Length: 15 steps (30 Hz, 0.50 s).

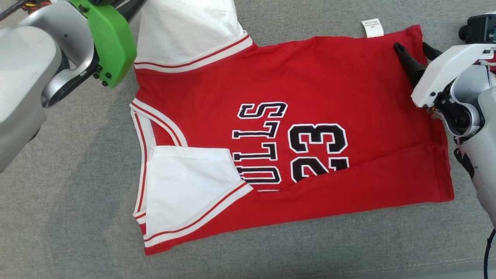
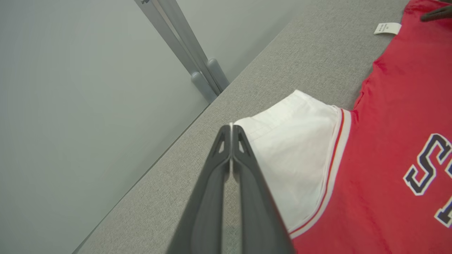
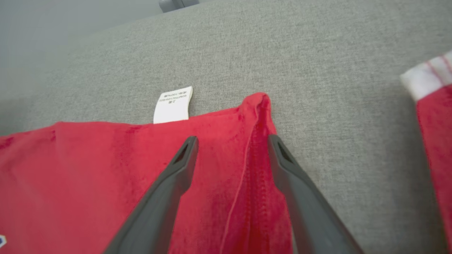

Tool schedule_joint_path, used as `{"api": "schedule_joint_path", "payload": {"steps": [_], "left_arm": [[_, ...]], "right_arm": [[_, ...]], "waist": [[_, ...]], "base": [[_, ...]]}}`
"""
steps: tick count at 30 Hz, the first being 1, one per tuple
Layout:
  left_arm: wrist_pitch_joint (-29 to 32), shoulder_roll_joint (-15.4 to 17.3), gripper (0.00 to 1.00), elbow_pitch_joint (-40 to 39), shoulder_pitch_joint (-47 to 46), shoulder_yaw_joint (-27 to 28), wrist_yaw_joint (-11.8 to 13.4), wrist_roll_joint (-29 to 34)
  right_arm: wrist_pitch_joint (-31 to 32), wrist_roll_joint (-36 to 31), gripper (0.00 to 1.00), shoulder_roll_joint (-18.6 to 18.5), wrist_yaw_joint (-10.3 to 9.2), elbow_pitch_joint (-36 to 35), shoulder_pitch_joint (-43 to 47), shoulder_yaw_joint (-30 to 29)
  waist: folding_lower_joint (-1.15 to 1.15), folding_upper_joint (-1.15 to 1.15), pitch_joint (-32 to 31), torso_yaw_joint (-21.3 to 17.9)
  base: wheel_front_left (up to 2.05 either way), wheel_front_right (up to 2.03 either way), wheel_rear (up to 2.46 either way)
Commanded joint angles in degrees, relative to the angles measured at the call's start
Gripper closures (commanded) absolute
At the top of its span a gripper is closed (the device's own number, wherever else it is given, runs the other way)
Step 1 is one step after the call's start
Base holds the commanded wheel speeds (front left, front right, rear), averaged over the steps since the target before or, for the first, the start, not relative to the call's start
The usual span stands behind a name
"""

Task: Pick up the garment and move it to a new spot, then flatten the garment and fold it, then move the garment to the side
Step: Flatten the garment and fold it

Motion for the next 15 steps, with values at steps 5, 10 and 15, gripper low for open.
{"api": "schedule_joint_path", "payload": {"steps": [5,10,15], "left_arm": [[-0.24,0.02,1.0,-0.93,0.69,0.04,0.05,1.0],[0.12,0.12,1.0,-1.39,1.25,0.03,0.05,0.65],[0.47,-0.23,1.0,-2.07,1.75,0.03,0.04,0.42]], "right_arm": [[-1.61,-0.67,0.0,0.01,0.0,3.54,-3.09,1.27],[-2.94,0.09,0.0,0.05,0.0,5.49,-4.96,2.73],[-4.51,0.65,0.0,-0.52,0.0,7.16,-6.75,4.22]], "waist": [[0.0,0.0,0.93,0.88],[0.0,0.0,1.36,1.22],[0.0,0.0,1.38,1.68]], "base": [[0.0,0.0,0.0],[0.0,0.0,0.0],[0.0,0.0,0.0]]}}
